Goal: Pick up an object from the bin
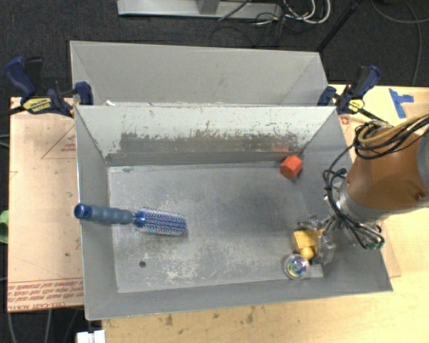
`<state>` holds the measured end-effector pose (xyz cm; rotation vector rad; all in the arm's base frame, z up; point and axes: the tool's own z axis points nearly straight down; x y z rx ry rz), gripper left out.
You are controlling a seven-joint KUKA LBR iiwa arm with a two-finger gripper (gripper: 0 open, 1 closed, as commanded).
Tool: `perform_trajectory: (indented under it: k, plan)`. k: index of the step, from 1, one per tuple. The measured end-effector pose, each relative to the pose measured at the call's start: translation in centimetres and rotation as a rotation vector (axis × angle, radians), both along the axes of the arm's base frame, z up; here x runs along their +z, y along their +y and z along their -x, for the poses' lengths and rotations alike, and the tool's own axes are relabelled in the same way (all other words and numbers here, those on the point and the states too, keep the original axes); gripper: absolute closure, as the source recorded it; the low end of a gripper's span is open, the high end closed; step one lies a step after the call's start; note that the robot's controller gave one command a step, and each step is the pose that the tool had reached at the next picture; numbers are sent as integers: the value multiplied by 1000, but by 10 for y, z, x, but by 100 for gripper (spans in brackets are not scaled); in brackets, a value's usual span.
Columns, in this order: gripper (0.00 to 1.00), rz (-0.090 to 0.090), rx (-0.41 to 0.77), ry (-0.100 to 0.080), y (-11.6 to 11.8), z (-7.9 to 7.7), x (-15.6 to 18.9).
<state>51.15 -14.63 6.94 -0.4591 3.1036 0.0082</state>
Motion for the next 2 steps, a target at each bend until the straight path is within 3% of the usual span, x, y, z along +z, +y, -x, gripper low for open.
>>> perform_trajectory:
  k: [1, 2]
  plan:
    - [100, 5, 1, 0, 1, -1, 16]
    - [100, 6, 0, -4, 1, -3, 62]
